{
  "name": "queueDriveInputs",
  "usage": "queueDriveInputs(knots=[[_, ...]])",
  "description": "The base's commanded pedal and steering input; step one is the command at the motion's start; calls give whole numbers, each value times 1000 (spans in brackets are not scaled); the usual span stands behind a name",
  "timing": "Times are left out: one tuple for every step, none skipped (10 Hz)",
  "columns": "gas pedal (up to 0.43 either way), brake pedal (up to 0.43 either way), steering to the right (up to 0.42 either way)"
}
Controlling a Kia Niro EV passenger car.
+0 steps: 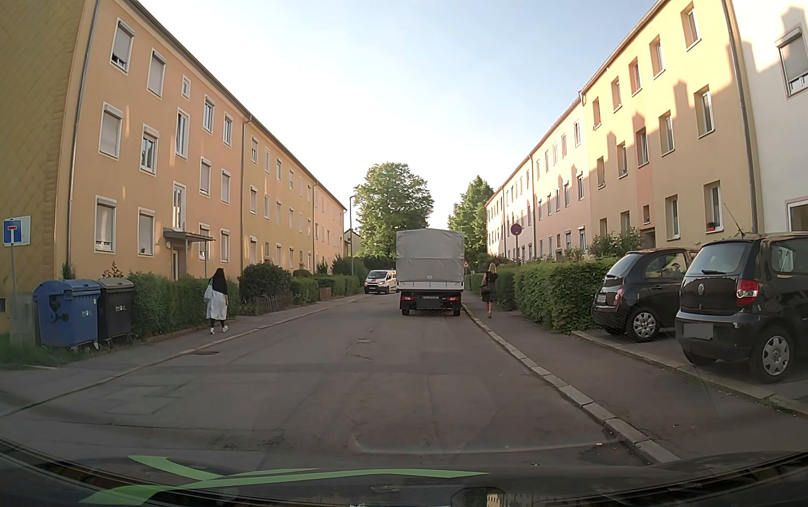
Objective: Follow the waypoints while adhering to traffic rules and regulations
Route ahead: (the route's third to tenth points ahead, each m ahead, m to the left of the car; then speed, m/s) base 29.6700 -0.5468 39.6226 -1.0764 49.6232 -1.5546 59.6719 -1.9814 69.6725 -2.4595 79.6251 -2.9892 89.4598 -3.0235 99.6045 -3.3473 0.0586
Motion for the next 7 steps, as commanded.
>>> queueDriveInputs(knots=[[0,85,-45],[0,98,-45],[0,110,-46],[0,116,-46],[0,116,-46],[0,110,-46],[0,73,-46]])
